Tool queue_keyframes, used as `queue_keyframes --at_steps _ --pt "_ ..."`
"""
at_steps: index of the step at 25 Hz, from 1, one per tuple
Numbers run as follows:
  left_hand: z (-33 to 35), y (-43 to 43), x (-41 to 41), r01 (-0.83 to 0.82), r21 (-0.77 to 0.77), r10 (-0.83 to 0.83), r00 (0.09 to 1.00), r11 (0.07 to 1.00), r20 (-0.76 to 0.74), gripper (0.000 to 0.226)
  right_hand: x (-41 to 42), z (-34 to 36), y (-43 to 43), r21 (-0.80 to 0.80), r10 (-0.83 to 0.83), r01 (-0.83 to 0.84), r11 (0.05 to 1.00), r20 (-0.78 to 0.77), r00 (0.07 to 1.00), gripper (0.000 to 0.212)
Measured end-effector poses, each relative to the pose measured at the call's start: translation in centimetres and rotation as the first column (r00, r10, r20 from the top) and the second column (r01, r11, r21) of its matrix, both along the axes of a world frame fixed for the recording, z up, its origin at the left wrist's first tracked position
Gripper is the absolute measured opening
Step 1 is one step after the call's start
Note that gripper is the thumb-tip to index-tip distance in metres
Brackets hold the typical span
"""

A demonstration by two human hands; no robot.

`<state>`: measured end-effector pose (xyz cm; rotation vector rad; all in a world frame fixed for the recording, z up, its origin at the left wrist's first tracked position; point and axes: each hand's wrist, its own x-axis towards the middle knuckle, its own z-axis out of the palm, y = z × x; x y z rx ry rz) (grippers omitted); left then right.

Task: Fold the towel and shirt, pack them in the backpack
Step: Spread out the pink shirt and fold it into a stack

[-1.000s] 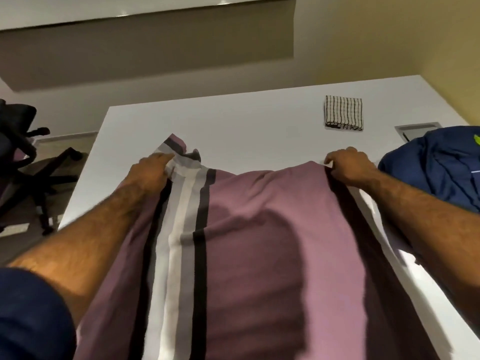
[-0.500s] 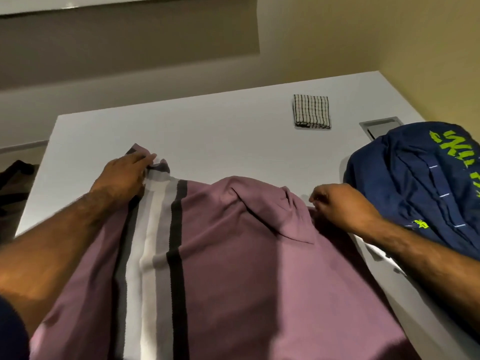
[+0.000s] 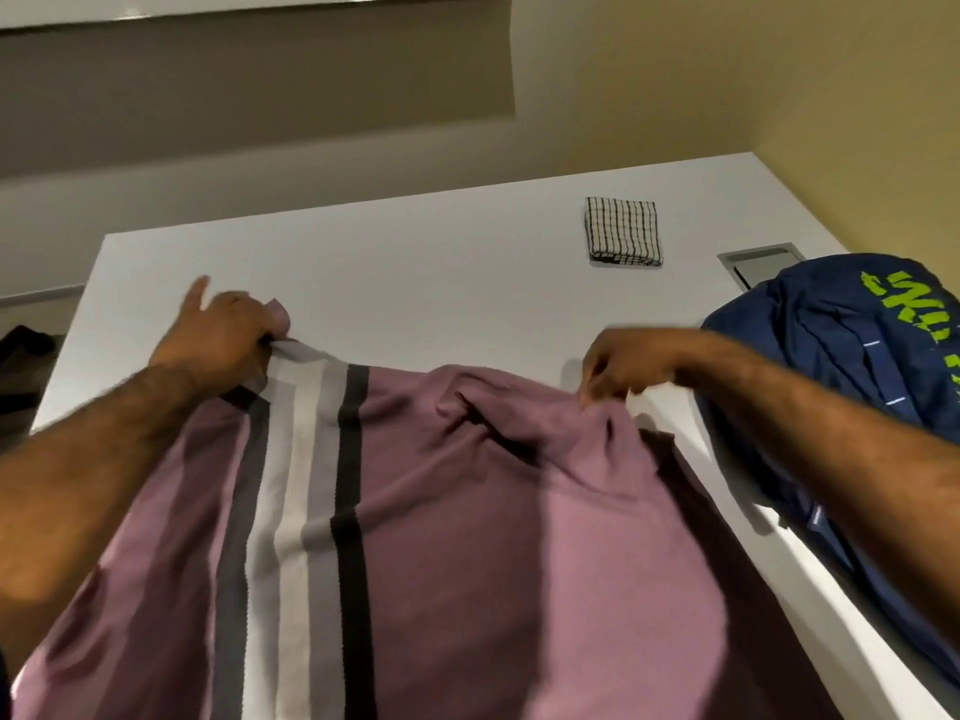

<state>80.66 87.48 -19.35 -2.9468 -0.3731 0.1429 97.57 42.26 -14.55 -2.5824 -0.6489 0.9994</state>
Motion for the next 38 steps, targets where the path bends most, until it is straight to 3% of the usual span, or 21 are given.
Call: queue_keyframes --at_steps 1,3,4,5,9,11,12,14,17,21,26,29,33,38 --pt "0.6 0.9 -0.3 -0.118 -0.038 0.120 0.991 0.992 0.056 0.010 2.0 1.3 -0.2 0.033 -0.147 0.144 0.989 0.145 0.979 0.022" --pt "0.9 2.1 -1.7 -0.315 -0.085 0.323 0.938 0.945 0.125 0.019 4.5 3.0 -1.2 0.146 -0.414 0.402 0.904 0.539 0.734 0.035" --pt "0.4 2.0 -2.5 -0.358 -0.115 0.372 0.915 0.927 0.154 0.028 4.4 2.7 -1.6 0.158 -0.445 0.455 0.876 0.629 0.637 0.040" --pt "-0.2 1.4 -3.2 -0.366 -0.150 0.389 0.904 0.919 0.178 0.037 3.6 1.9 -1.6 0.149 -0.434 0.460 0.875 0.660 0.613 0.040" --pt "-2.8 -2.3 -5.3 -0.266 -0.209 0.320 0.901 0.941 0.294 0.033 -1.6 -3.9 1.1 0.161 -0.271 0.220 0.962 0.635 0.723 0.027" --pt "-4.3 -2.9 -6.2 -0.248 -0.249 0.296 0.939 0.936 0.177 0.041 -3.9 -5.8 2.1 0.177 -0.167 0.069 0.982 0.634 0.755 0.024" --pt "-5.0 -2.8 -6.6 -0.277 -0.269 0.310 0.946 0.923 0.091 0.048 -5.1 -6.9 2.3 0.153 -0.117 0.025 0.988 0.636 0.763 0.028" --pt "-5.7 -2.5 -6.9 -0.350 -0.224 0.362 0.932 0.910 0.011 0.053 -8.1 -9.3 1.1 0.020 -0.029 0.021 1.000 0.585 0.811 0.056" --pt "-4.1 -4.0 -4.6 -0.359 -0.177 0.387 0.908 0.916 0.160 0.044 -11.1 -12.1 -3.4 -0.163 0.031 0.067 0.984 0.537 0.843 0.080" --pt "-1.1 -8.5 1.7 -0.231 -0.191 0.271 0.937 0.954 0.222 0.029 -14.3 -10.7 -7.0 -0.191 -0.068 0.260 0.947 0.670 0.740 0.083" --pt "0.7 -19.1 11.2 0.190 -0.282 -0.128 0.966 0.940 0.226 0.034 -19.4 -10.3 -8.6 -0.066 -0.044 0.116 0.991 0.658 0.751 0.069" --pt "0.5 -25.8 16.6 0.324 -0.291 -0.295 0.945 0.900 0.140 0.035 -21.3 -11.8 -11.4 -0.026 -0.107 0.160 0.987 0.640 0.761 0.072" --pt "-0.8 -30.9 21.2 0.560 -0.194 -0.548 0.828 0.805 0.116 0.040 -22.8 -13.3 -15.8 -0.007 -0.200 0.266 0.964 0.639 0.743 0.075" --pt "-0.9 -33.8 25.7 0.815 -0.049 -0.812 0.567 0.577 -0.140 0.043 -24.2 -14.4 -19.2 -0.054 -0.139 0.238 0.970 0.677 0.723 0.079"
